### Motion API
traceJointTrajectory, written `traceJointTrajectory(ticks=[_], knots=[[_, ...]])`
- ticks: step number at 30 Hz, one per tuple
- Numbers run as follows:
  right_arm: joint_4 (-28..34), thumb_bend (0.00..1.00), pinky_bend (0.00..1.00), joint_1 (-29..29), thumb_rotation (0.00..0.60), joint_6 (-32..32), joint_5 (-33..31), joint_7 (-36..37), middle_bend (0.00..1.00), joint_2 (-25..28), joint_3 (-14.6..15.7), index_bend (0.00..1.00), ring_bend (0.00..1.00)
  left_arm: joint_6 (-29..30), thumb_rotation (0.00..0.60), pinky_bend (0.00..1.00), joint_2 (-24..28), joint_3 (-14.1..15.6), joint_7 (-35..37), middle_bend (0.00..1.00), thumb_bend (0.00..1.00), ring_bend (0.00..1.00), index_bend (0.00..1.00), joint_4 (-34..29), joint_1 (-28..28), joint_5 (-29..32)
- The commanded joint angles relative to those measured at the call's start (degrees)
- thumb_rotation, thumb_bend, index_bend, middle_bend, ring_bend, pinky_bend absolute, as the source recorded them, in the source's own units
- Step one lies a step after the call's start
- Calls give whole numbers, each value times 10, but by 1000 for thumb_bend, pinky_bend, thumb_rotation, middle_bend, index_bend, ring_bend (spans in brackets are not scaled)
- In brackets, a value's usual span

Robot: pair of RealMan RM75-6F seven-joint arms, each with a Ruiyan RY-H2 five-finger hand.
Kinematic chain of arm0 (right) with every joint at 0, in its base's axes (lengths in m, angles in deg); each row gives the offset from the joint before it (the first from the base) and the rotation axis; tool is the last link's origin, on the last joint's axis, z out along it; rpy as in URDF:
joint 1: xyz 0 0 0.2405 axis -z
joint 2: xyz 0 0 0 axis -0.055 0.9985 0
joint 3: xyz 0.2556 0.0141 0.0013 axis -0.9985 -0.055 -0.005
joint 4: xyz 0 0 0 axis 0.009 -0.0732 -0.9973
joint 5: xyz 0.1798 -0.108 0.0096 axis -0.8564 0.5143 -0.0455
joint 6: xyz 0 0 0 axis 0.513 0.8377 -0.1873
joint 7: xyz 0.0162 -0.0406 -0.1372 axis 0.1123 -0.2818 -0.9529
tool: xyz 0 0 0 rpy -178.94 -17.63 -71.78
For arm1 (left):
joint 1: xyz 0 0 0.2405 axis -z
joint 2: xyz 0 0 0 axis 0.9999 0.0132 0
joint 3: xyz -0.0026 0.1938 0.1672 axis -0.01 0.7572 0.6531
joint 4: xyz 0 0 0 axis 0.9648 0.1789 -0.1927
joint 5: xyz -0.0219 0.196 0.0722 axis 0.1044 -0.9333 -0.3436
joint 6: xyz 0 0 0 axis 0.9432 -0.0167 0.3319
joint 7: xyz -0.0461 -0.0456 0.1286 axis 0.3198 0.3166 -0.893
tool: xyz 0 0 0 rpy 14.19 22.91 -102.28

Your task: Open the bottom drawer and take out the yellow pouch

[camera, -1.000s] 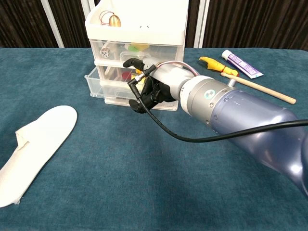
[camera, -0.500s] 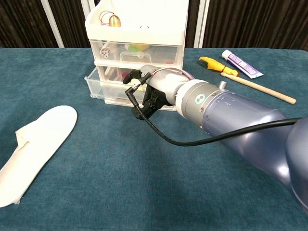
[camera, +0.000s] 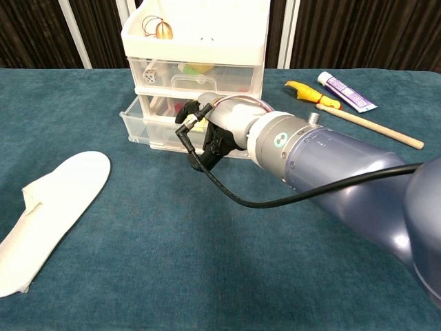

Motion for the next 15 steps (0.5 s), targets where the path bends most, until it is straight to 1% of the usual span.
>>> traceJointTrajectory(ticks=[1,7,15], knots=[[3,516,1000,-6,600,-2,-6,-10,1000,1,-2,258,1000,0,600,0,0,0,0,0,466,0,55,0,0,0],[17,515,1000,-13,600,1,-26,-21,1000,8,-4,284,1000,-2,600,0,1,0,-2,0,466,0,55,-1,0,3],[37,516,1000,-15,600,-1,-36,-25,1000,20,4,290,1000,-2,600,0,1,0,-4,0,466,0,55,-1,0,4]])
